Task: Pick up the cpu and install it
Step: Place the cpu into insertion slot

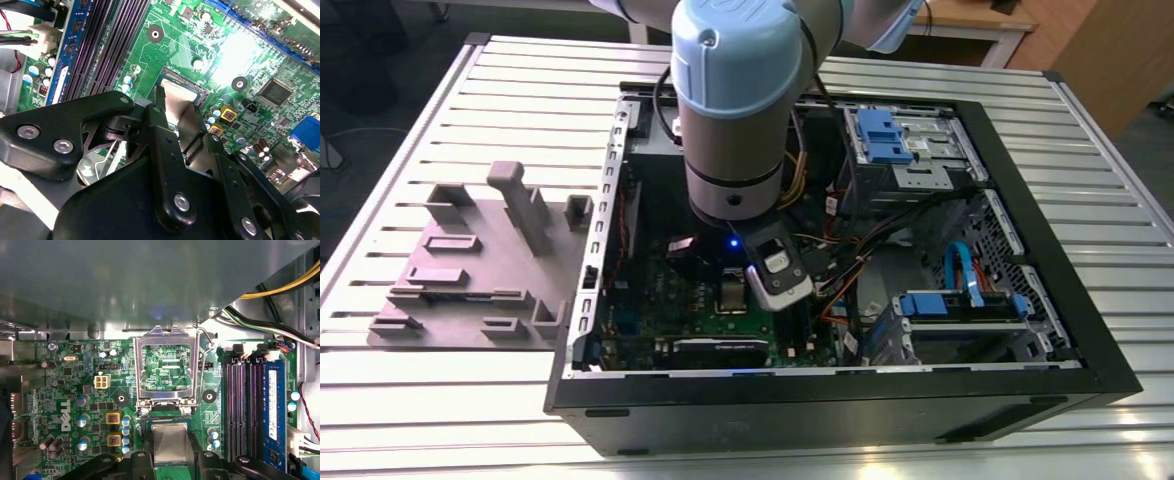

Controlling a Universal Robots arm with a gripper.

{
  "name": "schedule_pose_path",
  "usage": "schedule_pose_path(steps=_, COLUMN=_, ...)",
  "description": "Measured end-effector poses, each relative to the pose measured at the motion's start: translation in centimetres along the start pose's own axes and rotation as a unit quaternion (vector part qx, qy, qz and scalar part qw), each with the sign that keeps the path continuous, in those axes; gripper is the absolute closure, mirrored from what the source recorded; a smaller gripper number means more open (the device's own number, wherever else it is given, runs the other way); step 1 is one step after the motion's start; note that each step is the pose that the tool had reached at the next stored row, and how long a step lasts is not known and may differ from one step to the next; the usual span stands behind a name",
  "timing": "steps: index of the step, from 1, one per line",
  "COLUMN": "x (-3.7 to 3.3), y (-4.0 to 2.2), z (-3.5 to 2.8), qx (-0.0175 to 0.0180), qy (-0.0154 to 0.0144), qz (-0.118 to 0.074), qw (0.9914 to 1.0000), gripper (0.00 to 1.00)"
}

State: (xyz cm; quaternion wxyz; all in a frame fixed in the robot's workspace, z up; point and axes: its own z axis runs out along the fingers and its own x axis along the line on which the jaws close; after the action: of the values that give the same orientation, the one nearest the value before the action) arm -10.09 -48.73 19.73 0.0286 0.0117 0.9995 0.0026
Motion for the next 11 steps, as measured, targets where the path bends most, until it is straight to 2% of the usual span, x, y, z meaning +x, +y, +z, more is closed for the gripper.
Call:
schedule_pose_path(steps=6, x=0.0, y=0.0, z=0.03, qx=0.0, qy=0.0, qz=0.0, qw=1.0, gripper=0.61)
schedule_pose_path(steps=7, x=0.0, y=0.0, z=0.03, qx=0.0, qy=0.0, qz=0.0, qw=1.0, gripper=0.55)
schedule_pose_path(steps=8, x=0.0, y=0.0, z=0.04, qx=0.0, qy=0.0, qz=0.0, qw=1.0, gripper=0.55)
schedule_pose_path(steps=11, x=0.01, y=0.0, z=0.33, qx=-0.0001, qy=0.0, qz=0.0, qw=1.0, gripper=0.55)
